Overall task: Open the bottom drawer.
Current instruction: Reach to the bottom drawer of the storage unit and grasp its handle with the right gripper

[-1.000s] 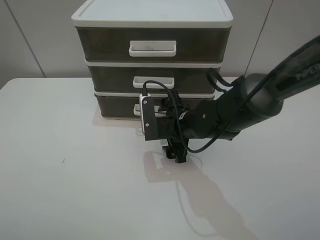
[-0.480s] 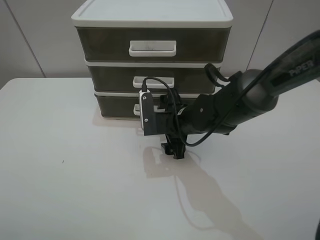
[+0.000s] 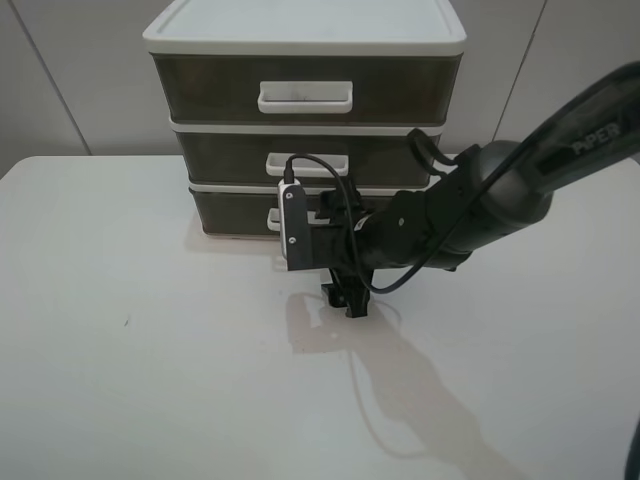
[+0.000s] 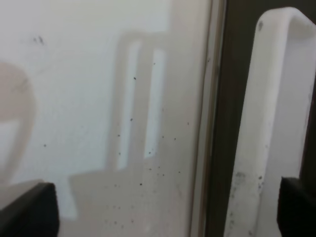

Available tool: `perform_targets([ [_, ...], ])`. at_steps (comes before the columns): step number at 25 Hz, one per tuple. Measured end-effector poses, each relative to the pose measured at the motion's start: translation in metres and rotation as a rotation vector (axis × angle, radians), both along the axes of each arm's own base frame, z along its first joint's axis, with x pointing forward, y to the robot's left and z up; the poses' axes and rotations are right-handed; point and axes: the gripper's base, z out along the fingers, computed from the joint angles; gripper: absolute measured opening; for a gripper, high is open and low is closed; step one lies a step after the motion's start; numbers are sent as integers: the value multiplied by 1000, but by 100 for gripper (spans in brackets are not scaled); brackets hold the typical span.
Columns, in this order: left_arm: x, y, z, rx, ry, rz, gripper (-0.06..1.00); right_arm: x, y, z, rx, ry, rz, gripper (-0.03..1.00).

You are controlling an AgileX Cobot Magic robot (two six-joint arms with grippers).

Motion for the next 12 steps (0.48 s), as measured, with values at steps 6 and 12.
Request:
perform_targets([
  [6, 0, 0, 0, 0, 0, 0, 72, -7, -5, 2, -5, 21, 4, 76],
  [12, 0, 0, 0, 0, 0, 0, 72, -9, -8, 2, -10, 5, -5, 76],
])
